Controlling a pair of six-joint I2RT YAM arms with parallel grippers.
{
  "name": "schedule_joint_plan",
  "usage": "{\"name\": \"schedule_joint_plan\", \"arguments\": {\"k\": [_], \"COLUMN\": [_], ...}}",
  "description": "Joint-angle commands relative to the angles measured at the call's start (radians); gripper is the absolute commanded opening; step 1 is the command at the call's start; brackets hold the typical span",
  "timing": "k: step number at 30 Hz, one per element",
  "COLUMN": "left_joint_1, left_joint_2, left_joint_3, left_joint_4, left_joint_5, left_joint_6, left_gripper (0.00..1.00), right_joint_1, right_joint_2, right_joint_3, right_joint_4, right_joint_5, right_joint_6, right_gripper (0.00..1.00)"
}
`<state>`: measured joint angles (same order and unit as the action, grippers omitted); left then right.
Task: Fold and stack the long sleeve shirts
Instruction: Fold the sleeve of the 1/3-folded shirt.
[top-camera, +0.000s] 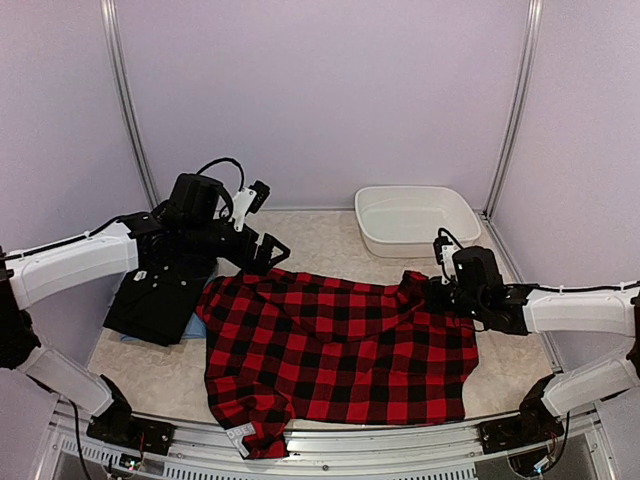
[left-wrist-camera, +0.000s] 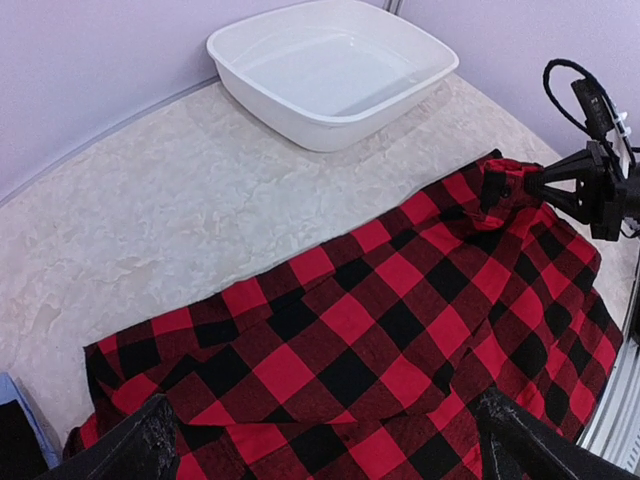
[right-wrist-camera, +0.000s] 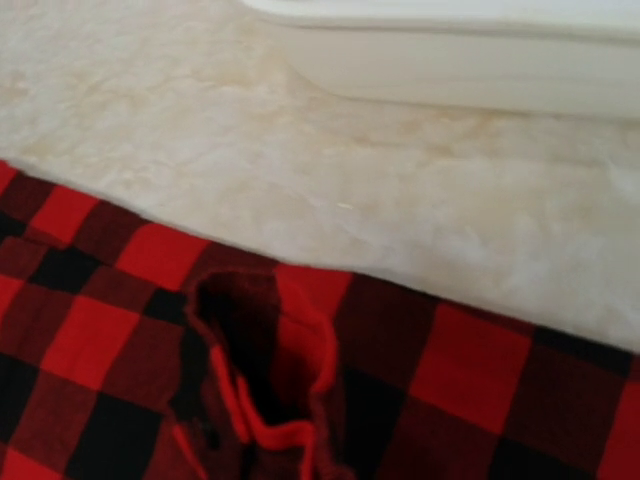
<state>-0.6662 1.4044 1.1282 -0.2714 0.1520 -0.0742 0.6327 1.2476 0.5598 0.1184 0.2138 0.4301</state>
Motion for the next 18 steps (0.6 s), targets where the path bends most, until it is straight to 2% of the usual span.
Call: {"name": "schedule_joint_plan", "arguments": {"k": [1, 6, 14, 15, 18], "left_joint_1": [-0.038, -0.059, -0.077, -0.079, -0.083], "left_joint_2": [0.071, 0.15, 0.237, 0.242, 0.262], "left_joint_3": [-0.013, -0.018, -0.01, -0.008, -0.006], "left_joint_4": [0.062, 0.098, 0.144, 0.145, 0.147], "left_joint_5": [-0.032, -0.048, -0.048, -0.049, -0.051], "left_joint_6": [-0.013, -0.007, -0.019, -0.02, -0.023], "left_gripper": [0.99, 0.99, 0.99, 0.99, 0.99], "right_joint_1": [-0.009, -0.009, -0.009, -0.008, -0.008], "right_joint_2": [0.033, 0.019, -0.118, -0.139, -0.195], "right_joint_3": [-0.029, -0.083, -0.197, -0.205, -0.229], "right_joint_4": [0.026, 0.005, -0.102, -0.111, -0.148], "right_joint_5": [0.062, 0.108, 0.212, 0.218, 0.229], "right_joint_6": [0.12, 0.208, 0.371, 0.38, 0.393], "right_gripper": [0.0, 0.05, 0.17, 0.2, 0.39]}}
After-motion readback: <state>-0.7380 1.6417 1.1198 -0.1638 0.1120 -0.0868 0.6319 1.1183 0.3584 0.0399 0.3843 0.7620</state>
